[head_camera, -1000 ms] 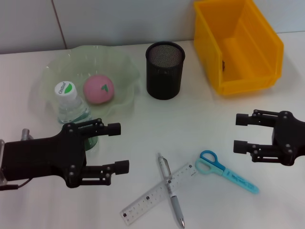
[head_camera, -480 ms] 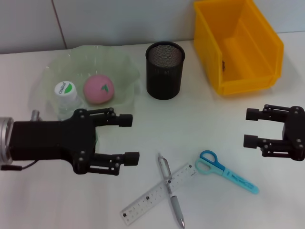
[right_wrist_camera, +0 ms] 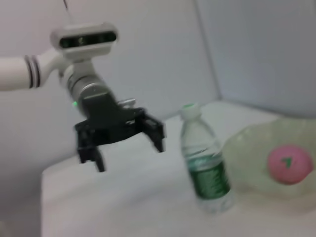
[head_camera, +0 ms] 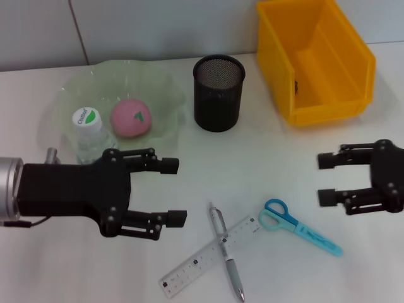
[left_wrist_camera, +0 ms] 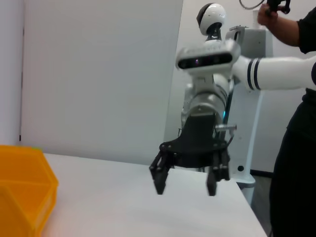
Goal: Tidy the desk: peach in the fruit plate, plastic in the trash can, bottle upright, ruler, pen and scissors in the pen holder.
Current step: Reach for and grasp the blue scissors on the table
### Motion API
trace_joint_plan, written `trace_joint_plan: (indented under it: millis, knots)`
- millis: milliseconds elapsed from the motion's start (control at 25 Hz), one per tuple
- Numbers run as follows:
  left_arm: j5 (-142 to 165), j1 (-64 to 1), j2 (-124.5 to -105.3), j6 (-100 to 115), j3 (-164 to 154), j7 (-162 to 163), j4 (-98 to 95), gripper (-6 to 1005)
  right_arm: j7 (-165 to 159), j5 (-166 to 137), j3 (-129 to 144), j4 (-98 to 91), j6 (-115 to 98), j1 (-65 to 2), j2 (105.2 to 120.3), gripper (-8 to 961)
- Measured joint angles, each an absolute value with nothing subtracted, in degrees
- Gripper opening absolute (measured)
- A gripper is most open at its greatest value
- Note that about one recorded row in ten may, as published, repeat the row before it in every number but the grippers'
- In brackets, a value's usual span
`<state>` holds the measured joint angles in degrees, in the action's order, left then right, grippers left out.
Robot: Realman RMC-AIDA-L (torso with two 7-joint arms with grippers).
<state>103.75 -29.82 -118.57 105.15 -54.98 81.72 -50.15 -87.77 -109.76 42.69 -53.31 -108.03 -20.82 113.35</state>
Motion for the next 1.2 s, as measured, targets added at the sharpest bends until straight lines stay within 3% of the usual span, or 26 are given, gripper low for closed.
trace_joint_plan:
  millis: [200, 280, 840, 1200]
  knots:
    - [104.1, -28.0, -118.39, 102.7, -55.1, 75.8, -45.4, 821, -103.6, -123.1, 45.6, -71.8, -111.4, -24.8, 117.77, 741]
    - [104.1, -27.3, -118.49, 101.5, -55.1, 74.7, -45.2, 821, -110.3, -127.9, 48.1, -77.3, -111.5, -26.2, 118.82, 741]
    - [103.6, -25.8, -118.59, 98.4, -54.5, 73.5, -43.1, 820, -140.1, -152.5, 68.8, -84.7, -112.9, -39.6, 118.83, 740]
    - [103.6, -25.8, -118.56, 97.6, -54.5, 73.6, -42.5, 820, -145.1, -154.5, 77.2, -77.7, -110.8, -42.5, 119.09, 739]
